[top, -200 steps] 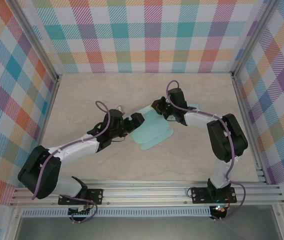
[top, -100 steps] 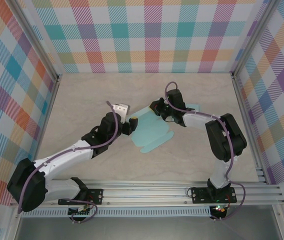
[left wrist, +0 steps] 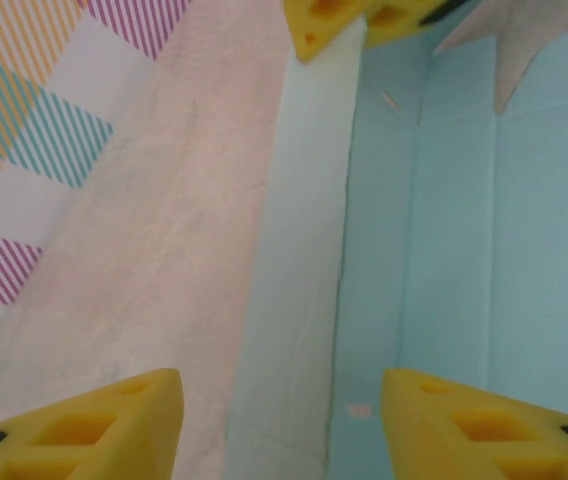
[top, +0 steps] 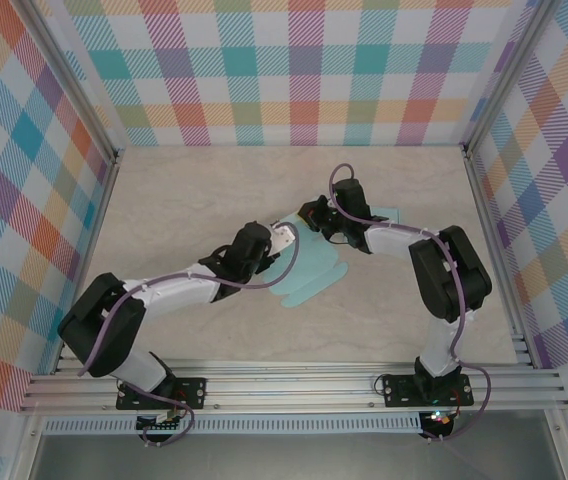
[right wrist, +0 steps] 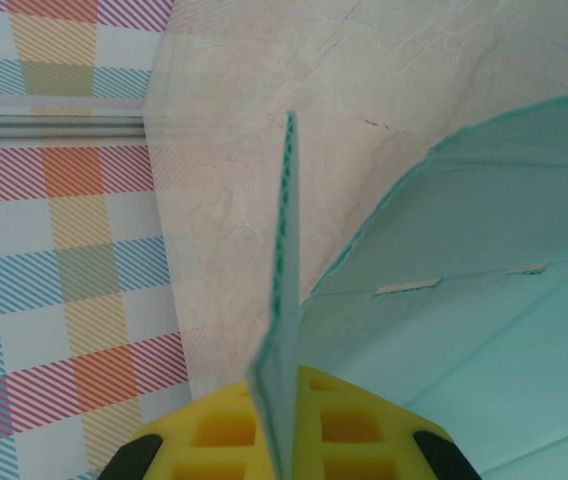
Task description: Fold the paper box
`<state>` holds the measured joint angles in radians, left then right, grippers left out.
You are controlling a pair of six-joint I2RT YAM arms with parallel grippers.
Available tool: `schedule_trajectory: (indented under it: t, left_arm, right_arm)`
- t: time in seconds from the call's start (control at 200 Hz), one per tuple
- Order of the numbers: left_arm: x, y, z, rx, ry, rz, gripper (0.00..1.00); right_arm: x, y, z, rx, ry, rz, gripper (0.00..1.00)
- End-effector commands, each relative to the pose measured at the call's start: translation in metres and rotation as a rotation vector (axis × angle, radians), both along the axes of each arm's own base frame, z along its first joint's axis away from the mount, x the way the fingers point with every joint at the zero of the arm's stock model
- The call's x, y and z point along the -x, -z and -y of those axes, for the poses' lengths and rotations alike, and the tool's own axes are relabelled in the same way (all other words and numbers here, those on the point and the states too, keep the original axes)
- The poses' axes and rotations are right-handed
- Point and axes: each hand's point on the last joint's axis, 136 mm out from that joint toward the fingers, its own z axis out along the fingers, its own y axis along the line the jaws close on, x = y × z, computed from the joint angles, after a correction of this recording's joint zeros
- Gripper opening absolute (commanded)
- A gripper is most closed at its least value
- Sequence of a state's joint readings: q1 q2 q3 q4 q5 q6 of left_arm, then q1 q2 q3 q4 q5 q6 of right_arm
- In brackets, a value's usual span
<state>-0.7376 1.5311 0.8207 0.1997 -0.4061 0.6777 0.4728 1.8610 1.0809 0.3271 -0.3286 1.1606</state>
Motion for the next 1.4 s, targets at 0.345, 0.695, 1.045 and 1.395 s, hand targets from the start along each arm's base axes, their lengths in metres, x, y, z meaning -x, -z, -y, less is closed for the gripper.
schedule_trajectory:
  t: [0.345, 0.695, 1.045, 1.395]
  left_arm:
    - [-0.022, 0.008, 0.004, -0.21, 0.029, 0.098, 0.18]
    - [-0.022, -0.007, -0.002, -0.276, 0.042, 0.238, 0.0]
    - [-0.011, -0.03, 0.028, -0.377, 0.066, 0.461, 0.0]
    - [0.006, -0.026, 0.046, -0.377, 0.105, 0.494, 0.0]
  right_arm:
    - [0.016, 0.018, -0.001, 0.008, -0.032, -0.049, 0.07]
    - [0.043, 0.004, 0.03, 0.086, -0.034, 0.013, 0.39]
    - [0.075, -0.059, 0.137, 0.328, 0.145, 0.165, 0.45]
    - [0.098, -0.01, 0.18, 0.4, 0.147, 0.039, 0.15]
